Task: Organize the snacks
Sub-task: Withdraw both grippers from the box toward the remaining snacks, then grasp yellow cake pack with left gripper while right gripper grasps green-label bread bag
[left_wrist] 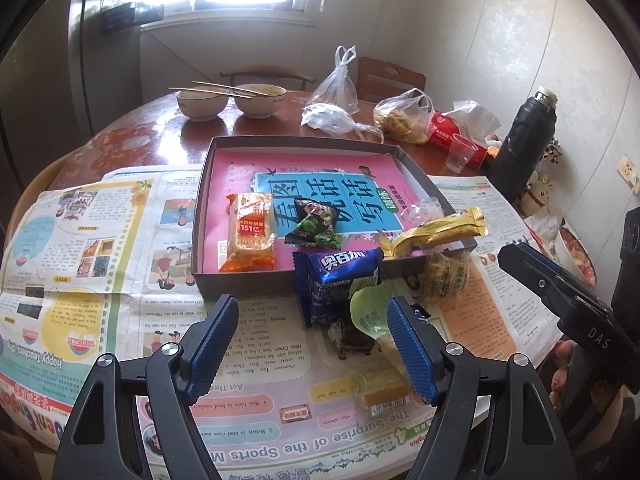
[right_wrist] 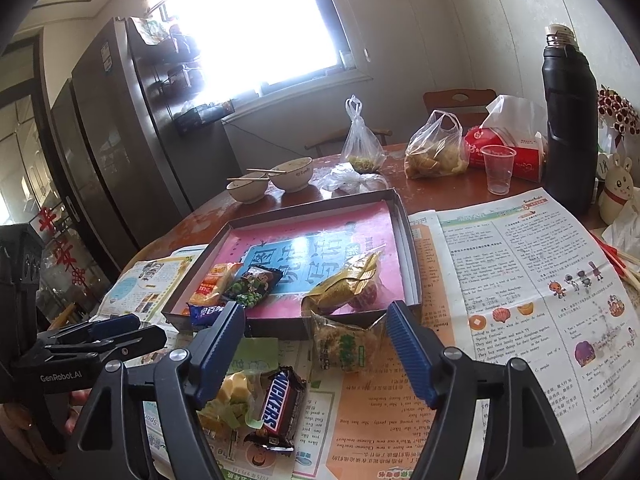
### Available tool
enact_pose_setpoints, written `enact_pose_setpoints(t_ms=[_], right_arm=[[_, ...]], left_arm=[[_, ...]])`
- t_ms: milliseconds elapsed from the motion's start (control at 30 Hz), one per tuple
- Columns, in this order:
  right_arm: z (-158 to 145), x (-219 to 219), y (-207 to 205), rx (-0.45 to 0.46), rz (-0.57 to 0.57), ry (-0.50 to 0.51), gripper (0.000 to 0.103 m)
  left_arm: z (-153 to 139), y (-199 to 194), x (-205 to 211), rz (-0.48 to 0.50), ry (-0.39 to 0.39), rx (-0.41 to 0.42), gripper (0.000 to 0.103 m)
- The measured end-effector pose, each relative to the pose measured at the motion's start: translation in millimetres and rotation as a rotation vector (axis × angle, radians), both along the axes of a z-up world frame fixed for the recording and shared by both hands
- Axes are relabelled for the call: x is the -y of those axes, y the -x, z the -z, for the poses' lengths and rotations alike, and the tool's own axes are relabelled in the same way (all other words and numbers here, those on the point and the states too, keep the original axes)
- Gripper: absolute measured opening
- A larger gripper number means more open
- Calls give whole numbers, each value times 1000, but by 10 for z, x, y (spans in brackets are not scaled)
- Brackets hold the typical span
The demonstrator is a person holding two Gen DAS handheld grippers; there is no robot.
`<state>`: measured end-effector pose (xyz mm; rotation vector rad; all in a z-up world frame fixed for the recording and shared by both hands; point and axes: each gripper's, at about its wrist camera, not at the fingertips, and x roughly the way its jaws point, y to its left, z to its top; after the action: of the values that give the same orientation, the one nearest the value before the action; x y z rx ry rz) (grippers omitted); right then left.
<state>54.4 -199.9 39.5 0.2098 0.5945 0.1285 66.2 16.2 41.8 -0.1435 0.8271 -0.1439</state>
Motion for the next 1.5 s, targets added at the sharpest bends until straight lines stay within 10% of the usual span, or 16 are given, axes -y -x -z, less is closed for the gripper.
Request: enact_pose_setpoints(t_ms=[1500], right_arm=[[300, 52, -29, -115, 21, 6, 76]], left_arm=[[580, 144, 526, 146, -18, -198, 78]])
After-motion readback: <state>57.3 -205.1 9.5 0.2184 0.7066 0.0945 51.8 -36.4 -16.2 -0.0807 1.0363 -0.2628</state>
